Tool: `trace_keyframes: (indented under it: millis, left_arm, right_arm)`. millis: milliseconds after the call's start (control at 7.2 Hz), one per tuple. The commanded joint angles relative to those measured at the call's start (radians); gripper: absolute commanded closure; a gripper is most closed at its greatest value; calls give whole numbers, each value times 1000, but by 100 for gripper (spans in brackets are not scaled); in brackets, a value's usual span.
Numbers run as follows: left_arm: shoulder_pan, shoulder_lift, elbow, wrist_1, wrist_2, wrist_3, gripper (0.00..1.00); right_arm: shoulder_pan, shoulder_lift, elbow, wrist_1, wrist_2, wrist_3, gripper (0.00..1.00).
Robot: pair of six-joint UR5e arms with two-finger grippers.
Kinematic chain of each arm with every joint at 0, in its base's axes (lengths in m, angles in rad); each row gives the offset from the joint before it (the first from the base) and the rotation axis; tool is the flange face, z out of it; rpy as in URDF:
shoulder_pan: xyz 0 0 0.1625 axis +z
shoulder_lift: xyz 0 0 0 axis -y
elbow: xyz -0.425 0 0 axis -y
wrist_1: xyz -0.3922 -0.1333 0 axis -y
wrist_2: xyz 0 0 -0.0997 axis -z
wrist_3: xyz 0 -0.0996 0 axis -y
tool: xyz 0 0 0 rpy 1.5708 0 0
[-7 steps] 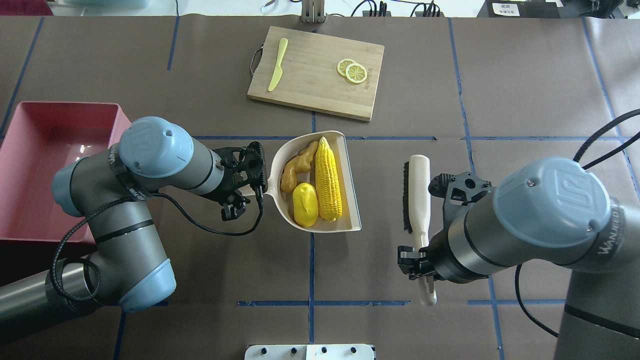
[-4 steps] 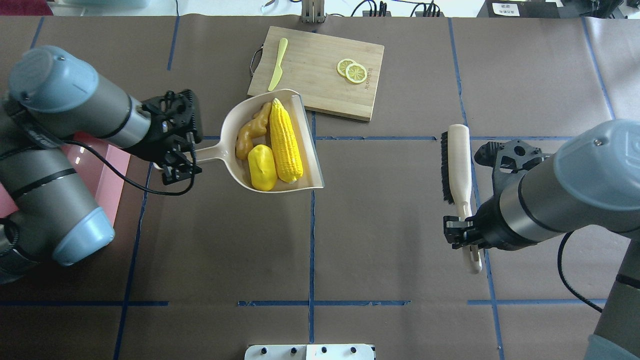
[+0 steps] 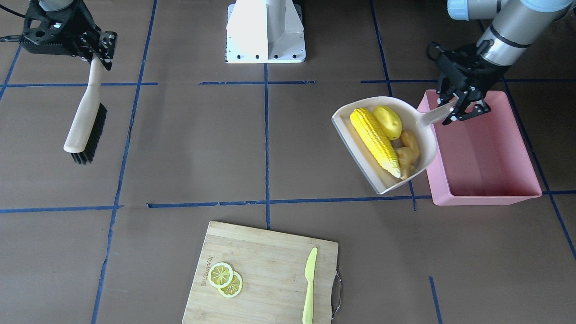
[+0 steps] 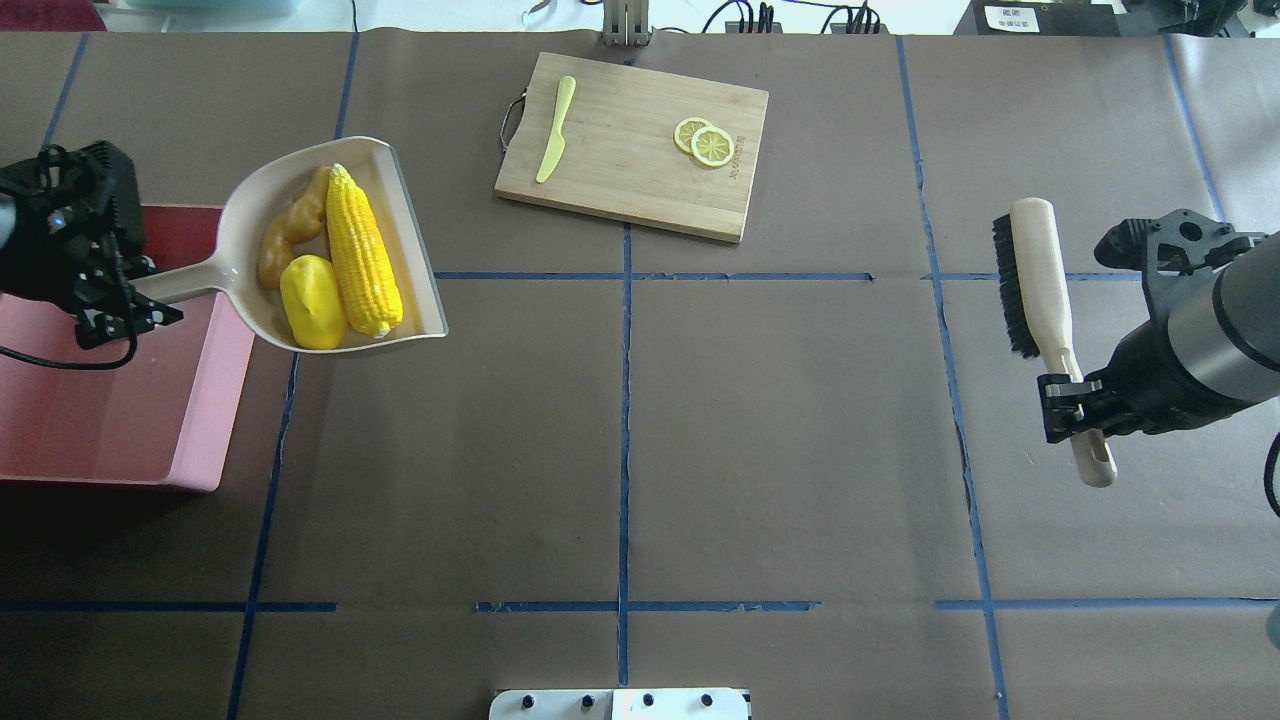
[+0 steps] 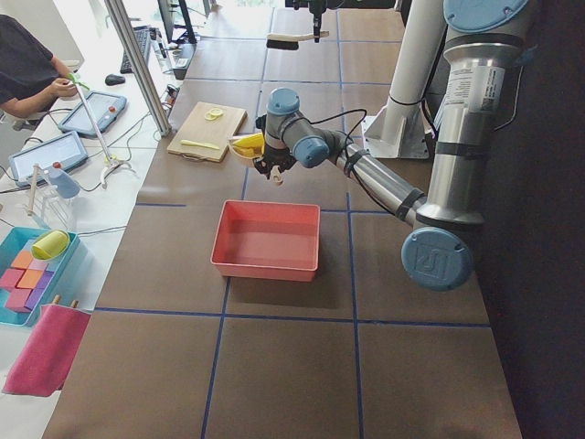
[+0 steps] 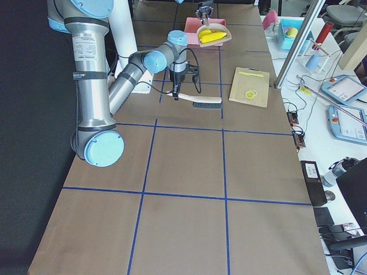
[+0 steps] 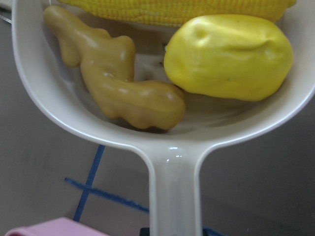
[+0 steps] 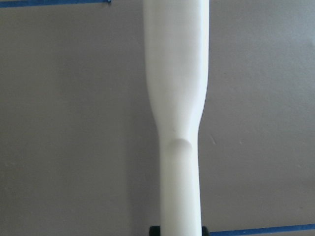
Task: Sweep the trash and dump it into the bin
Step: 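Tilt the dustpan over the pink bin with the left gripper to dump the items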
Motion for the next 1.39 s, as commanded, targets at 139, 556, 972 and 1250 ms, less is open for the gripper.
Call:
trace_keyframes:
  millis: [139, 556, 972, 1250]
  left_arm:
    - [-264, 172, 57, 0, -181, 241, 81]
    - [-428, 237, 136, -3, -152, 567, 81]
    - [-423, 223, 91, 3, 194, 880, 80]
    - [-407, 207, 70, 3, 201, 1022, 80]
  right_arm:
    - [67, -91, 0, 0, 8, -135, 99]
    - [102, -132, -8, 0, 8, -212, 99]
    - [107, -171, -15, 2, 3, -255, 98]
    - [107, -171, -32, 2, 3, -255, 98]
